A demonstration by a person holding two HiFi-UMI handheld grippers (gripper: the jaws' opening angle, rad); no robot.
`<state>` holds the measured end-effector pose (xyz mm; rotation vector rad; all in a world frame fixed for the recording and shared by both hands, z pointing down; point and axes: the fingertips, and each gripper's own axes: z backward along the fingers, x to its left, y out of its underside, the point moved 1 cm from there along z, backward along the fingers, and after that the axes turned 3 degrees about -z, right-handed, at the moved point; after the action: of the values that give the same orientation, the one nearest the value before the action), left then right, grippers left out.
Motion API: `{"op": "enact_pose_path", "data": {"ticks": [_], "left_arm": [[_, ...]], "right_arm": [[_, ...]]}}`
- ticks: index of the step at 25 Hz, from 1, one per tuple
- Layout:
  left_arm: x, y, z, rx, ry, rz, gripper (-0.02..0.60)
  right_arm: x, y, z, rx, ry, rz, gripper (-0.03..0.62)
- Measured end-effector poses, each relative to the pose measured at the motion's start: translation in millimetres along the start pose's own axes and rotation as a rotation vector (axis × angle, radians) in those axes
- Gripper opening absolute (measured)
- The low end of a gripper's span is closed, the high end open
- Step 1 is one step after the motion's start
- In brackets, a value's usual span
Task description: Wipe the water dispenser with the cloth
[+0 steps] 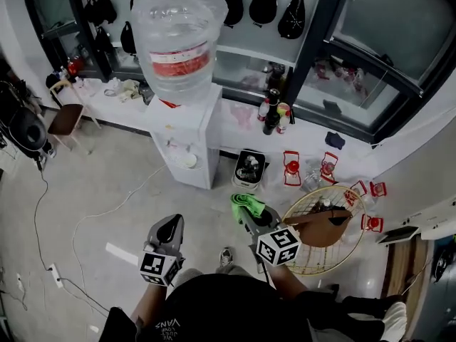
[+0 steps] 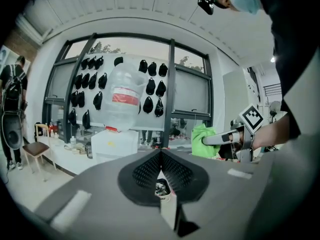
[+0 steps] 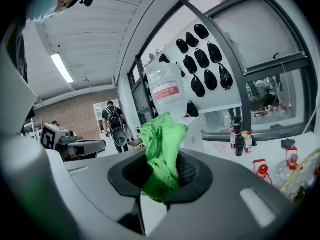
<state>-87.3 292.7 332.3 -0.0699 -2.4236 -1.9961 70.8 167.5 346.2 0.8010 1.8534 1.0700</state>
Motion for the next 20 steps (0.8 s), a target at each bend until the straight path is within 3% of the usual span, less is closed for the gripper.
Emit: {"op": "enact_pose_path", "data": {"ticks": [10, 20], "left_arm": [[25, 3, -53, 0.033, -0.028, 0.028, 0.002], [88, -6, -114, 0.034, 0.108, 0.011, 0.002]], "right_arm": [[-36, -11, -60, 0.044, -0.030, -0.001, 0.091], [-40, -32, -133, 0.017, 0.069, 0.002, 0.091]]}}
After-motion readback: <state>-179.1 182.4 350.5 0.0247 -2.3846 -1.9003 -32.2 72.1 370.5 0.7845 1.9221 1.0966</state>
